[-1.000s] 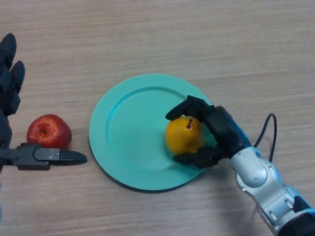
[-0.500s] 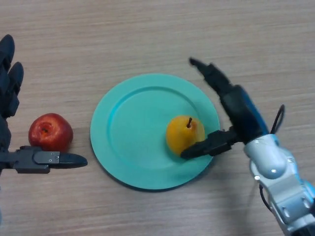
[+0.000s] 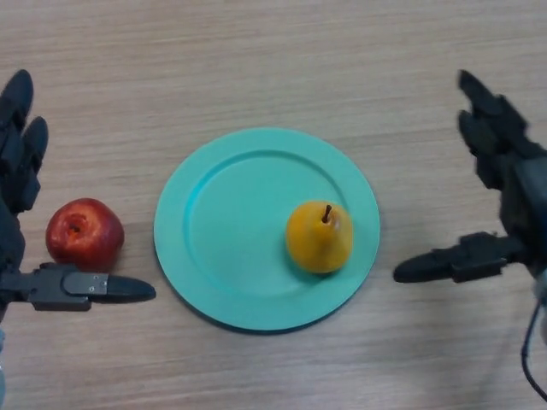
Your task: Pick up the yellow pear and place it on the plate
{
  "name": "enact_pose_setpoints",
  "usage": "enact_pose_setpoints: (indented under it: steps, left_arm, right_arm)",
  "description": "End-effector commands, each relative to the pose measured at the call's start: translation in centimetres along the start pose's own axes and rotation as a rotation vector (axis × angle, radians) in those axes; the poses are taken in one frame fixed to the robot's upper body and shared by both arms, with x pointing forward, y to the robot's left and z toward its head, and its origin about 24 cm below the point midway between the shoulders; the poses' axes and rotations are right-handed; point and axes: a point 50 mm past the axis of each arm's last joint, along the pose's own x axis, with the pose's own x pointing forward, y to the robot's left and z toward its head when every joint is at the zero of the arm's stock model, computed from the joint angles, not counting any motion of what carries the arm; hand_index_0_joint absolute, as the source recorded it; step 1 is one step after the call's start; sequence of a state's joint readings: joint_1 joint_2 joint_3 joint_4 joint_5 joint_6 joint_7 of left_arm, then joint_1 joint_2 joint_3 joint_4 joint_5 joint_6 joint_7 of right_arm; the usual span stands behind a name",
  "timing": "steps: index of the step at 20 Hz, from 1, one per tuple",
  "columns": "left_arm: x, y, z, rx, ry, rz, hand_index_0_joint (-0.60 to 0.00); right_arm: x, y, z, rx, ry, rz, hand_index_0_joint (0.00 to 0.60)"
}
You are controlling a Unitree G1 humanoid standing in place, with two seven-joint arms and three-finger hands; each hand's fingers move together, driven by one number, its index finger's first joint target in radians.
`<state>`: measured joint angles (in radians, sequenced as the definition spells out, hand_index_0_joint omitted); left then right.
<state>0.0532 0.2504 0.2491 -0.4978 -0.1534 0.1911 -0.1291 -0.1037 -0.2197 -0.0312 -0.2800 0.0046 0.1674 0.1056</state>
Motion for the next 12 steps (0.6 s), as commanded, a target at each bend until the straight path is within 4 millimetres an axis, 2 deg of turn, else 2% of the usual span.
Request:
enact_pose_setpoints:
  steps: [1, 4, 12]
  left_arm:
    - [0.1, 0.7, 3.1, 0.056, -0.181, 0.018, 0.000]
    - [0.4, 0.7, 3.2, 0.058, -0.193, 0.022, 0.000]
    - [0.6, 0.8, 2.8, 0.061, -0.163, 0.009, 0.000]
  right_arm:
    - [-0.7, -1.5, 3.5, 0.007, -0.187, -0.015, 0.000]
    - [-2.0, -1.3, 4.1, 0.027, -0.182, 0.009, 0.000]
    - [-2.3, -0.8, 4.2, 0.000, -0.172, 0.042, 0.000]
